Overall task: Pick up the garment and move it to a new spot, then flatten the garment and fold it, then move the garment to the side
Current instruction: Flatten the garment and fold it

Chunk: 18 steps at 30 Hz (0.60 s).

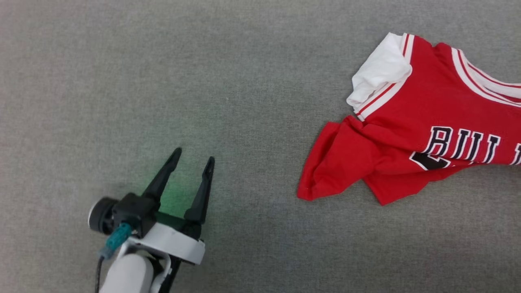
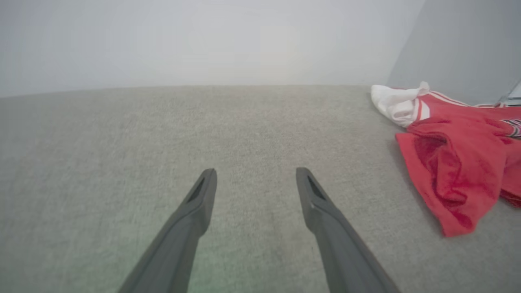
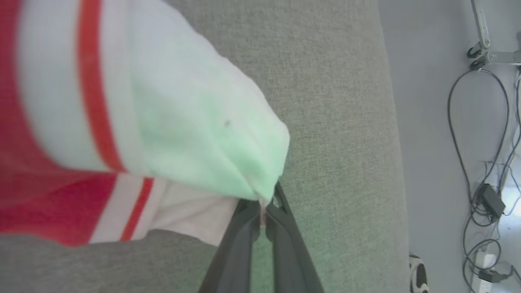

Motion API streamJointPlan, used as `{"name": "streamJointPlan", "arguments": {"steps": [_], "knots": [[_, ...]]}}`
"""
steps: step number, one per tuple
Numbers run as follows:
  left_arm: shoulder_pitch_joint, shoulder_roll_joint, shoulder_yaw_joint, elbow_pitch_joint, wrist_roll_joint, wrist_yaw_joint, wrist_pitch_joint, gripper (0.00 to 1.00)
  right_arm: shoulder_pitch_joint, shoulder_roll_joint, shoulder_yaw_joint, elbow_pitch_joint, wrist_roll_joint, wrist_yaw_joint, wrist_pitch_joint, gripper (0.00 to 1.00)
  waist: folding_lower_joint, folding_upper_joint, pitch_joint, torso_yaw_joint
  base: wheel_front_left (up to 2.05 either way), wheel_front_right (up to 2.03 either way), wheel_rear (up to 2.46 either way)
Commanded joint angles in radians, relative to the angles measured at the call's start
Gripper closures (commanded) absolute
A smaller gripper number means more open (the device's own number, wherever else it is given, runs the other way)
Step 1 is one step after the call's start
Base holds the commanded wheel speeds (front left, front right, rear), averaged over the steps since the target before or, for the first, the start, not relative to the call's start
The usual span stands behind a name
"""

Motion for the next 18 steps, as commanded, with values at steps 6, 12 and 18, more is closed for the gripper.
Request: {"name": "streamJointPlan", "arguments": {"steps": [6, 12, 18], "knots": [[-0.124, 0.111, -0.115, 0.021, -0.012, -0.003, 0.0, 0.0, 0.049, 0.065, -0.018, -0.006, -0.044, -0.002, -0.212, 0.0, 0.0, -0.0001, -0.045, -0.063, 0.0, 0.0, 0.0], [-0.322, 0.243, -0.298, 0.064, -0.068, -0.003, 0.074, 0.0, 0.101, 0.158, -0.034, -0.076, -0.056, -0.002, -0.424, 0.0, 0.0, -0.0001, -0.08, -0.168, 0.0, 0.0, 0.0], [-0.517, 0.319, -0.485, 0.082, -0.183, -0.003, 0.249, 0.0, 0.137, 0.26, 0.026, -0.201, -0.017, -0.002, -0.572, 0.0, 0.0, -0.0001, -0.086, -0.272, 0.0, 0.0, 0.0]]}}
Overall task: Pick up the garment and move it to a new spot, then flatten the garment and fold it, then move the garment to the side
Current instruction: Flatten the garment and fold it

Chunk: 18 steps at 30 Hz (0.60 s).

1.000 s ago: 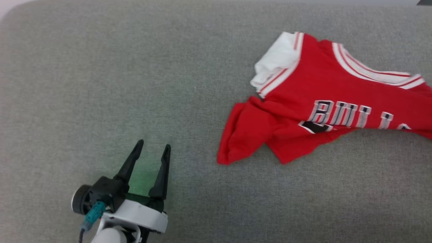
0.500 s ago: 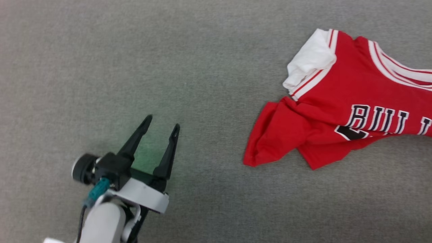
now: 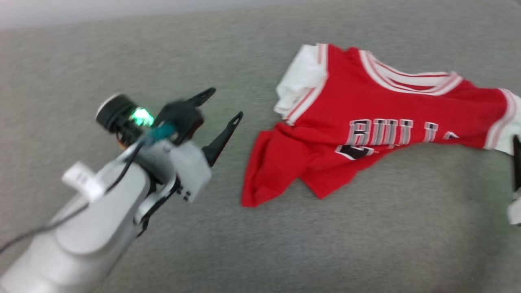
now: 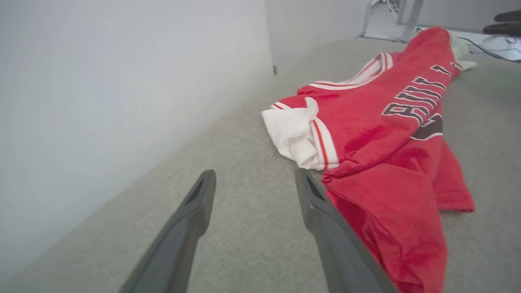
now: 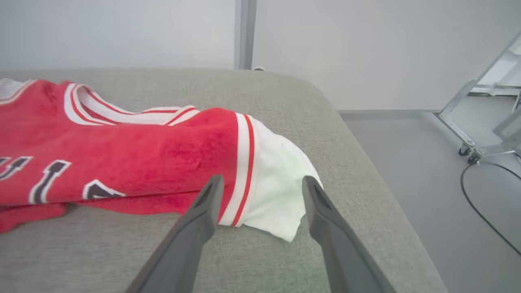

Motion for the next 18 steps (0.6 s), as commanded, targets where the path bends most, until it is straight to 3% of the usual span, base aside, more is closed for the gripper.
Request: {"name": "streamJointPlan", "arguments": {"steps": [1, 7, 12, 18], "knots": [[-0.021, 0.003, -0.015, 0.005, -0.021, -0.001, 0.019, 0.0, 0.015, 0.013, 0.008, -0.009, 0.007, -0.002, -0.008, 0.0, 0.0, 0.0, -0.019, -0.097, 0.0, 0.0, 0.0], [-0.25, 0.01, -0.247, 0.091, -0.31, -0.001, 0.281, 0.0, 0.048, 0.076, 0.123, -0.123, 0.02, -0.002, -0.078, 0.0, 0.0, 0.0, 0.008, -0.193, 0.0, 0.0, 0.0], [-0.407, -0.003, -0.346, 0.213, -0.508, -0.001, 0.49, 0.0, 0.031, 0.103, 0.193, -0.171, 0.032, -0.002, -0.107, 0.0, 0.0, 0.0, 0.042, -0.258, 0.0, 0.0, 0.0], [-0.517, -0.03, -0.406, 0.341, -0.608, -0.001, 0.573, 0.0, 0.021, 0.125, 0.234, -0.202, 0.038, -0.002, -0.135, 0.0, 0.0, 0.0, 0.067, -0.304, 0.0, 0.0, 0.0]]}}
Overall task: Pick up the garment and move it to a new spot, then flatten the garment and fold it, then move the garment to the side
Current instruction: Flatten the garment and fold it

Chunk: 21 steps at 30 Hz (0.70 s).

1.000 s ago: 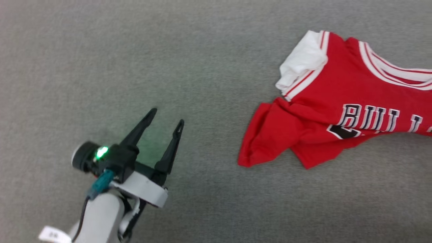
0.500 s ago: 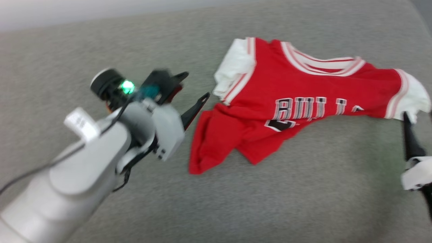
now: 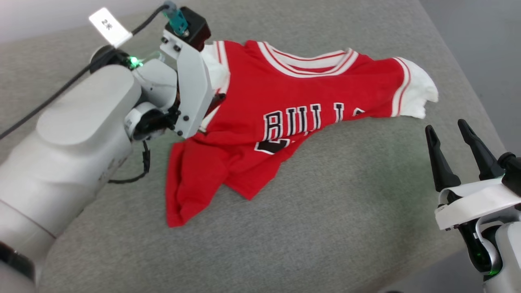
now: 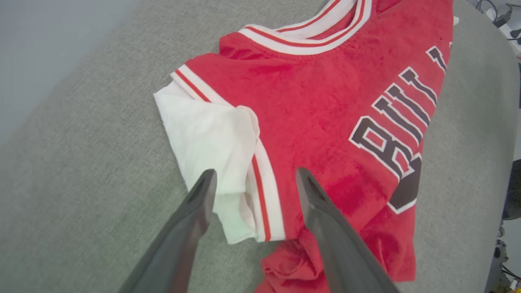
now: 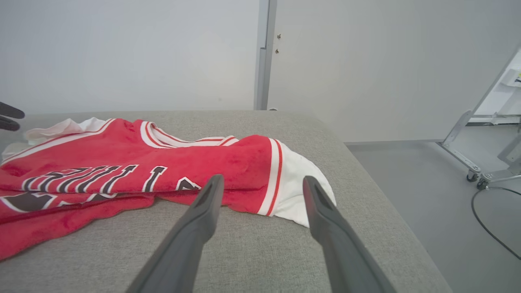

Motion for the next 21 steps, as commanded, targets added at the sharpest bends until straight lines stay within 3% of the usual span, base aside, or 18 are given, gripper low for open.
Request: {"name": "streamJointPlan", "arguments": {"steps": [1, 9, 10, 11, 14, 21], "knots": [[-0.018, -0.002, -0.008, 0.008, -0.004, -0.002, -0.002, 0.0, -0.008, 0.006, 0.004, -0.002, 0.007, -0.002, -0.007, 0.0, 0.0, 0.0, 0.031, -0.037, 0.0, 0.0, 0.0], [-0.069, -0.002, -0.099, 0.103, -0.006, -0.001, -0.045, 0.0, -0.02, 0.016, 0.023, -0.004, 0.009, -0.002, -0.02, 0.0, 0.0, 0.0, 0.045, -0.051, 0.0, 0.0, 0.0], [-0.07, -0.004, -0.102, 0.117, -0.016, -0.001, -0.051, 0.15, -0.025, 0.016, 0.025, -0.007, 0.008, -0.002, -0.02, 0.0, 0.0, 0.0, 0.047, -0.051, 0.0, 0.0, 0.0], [-0.071, -0.006, -0.106, 0.127, -0.024, -0.001, -0.054, 0.57, -0.028, 0.016, 0.027, -0.01, 0.007, -0.002, -0.021, 0.0, 0.0, 0.0, 0.049, -0.05, 0.0, 0.0, 0.0], [-0.077, -0.007, -0.115, 0.146, -0.045, -0.001, -0.073, 1.0, -0.031, 0.013, 0.026, -0.014, 0.006, -0.002, -0.021, 0.0, 0.0, 0.0, 0.053, -0.047, 0.0, 0.0, 0.0], [-0.077, -0.035, -0.059, 0.227, -0.169, -0.001, -0.125, 1.0, -0.01, -0.002, -0.003, -0.021, -0.008, -0.002, -0.01, 0.0, 0.0, 0.0, 0.032, 0.013, 0.0, 0.0, 0.0]]}}
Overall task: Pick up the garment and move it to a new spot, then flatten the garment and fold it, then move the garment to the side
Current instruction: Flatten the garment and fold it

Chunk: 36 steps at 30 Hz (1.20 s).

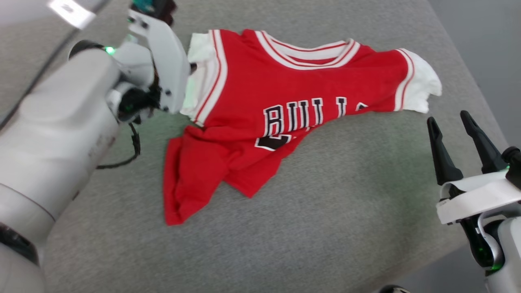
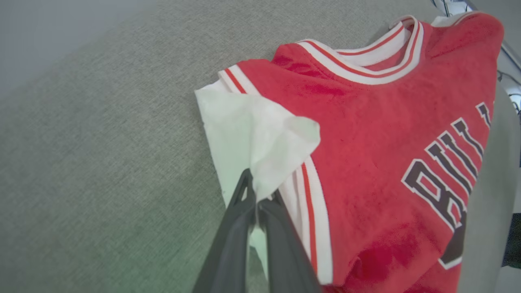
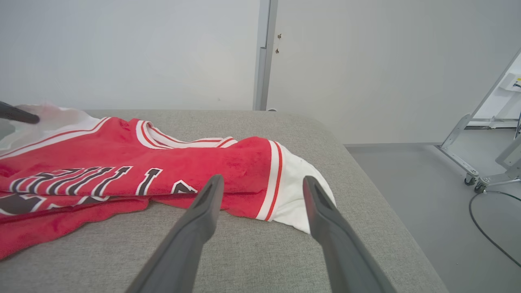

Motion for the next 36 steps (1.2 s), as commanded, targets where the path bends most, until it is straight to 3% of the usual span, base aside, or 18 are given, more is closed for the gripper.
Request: {"name": "streamJointPlan", "arguments": {"steps": [1, 6, 12, 22, 27, 30, 31, 36], "knots": [[0.005, 0.001, 0.023, 0.02, -0.033, -0.001, -0.006, 1.0, 0.009, -0.007, -0.007, -0.006, -0.005, -0.002, 0.003, 0.0, 0.0, -0.0001, -0.019, 0.037, 0.0, 0.0, 0.0], [0.06, 0.007, 0.13, 0.118, -0.182, 0.001, 0.009, 1.0, 0.022, -0.02, -0.018, -0.033, -0.011, -0.002, 0.032, 0.0, 0.0, -0.0001, -0.049, 0.1, 0.0, 0.0, 0.0], [0.141, 0.071, 0.184, 0.141, -0.243, -0.001, -0.047, 1.0, 0.032, -0.038, -0.035, -0.082, -0.018, -0.002, 0.073, 0.0, 0.0, -0.0001, -0.06, 0.165, 0.0, 0.0, 0.0], [0.247, 0.166, 0.203, 0.119, -0.235, -0.001, -0.167, 1.0, 0.057, -0.067, -0.053, -0.148, -0.014, -0.002, 0.145, 0.0, 0.0, -0.0001, -0.069, 0.234, 0.0, 0.0, 0.0], [0.282, 0.169, 0.203, 0.12, -0.231, -0.001, -0.212, 0.99, 0.069, -0.079, -0.05, -0.167, -0.011, -0.002, 0.174, 0.0, 0.0, -0.0001, -0.087, 0.254, 0.0, 0.0, 0.0], [0.304, 0.166, 0.194, 0.116, -0.218, -0.001, -0.246, 0.43, 0.074, -0.086, -0.049, -0.173, -0.005, -0.002, 0.19, 0.0, 0.0, -0.0001, -0.101, 0.268, 0.0, 0.0, 0.0], [0.309, 0.166, 0.192, 0.116, -0.211, -0.001, -0.263, 0.02, 0.078, -0.088, -0.048, -0.175, -0.004, -0.002, 0.196, 0.0, 0.0, -0.0001, -0.107, 0.272, 0.0, 0.0, 0.0], [0.333, 0.171, 0.162, 0.087, -0.141, -0.001, -0.384, 0.0, 0.089, -0.115, -0.029, -0.17, 0.007, -0.002, 0.228, 0.0, 0.0, -0.0001, -0.139, 0.297, 0.0, 0.0, 0.0]]}}
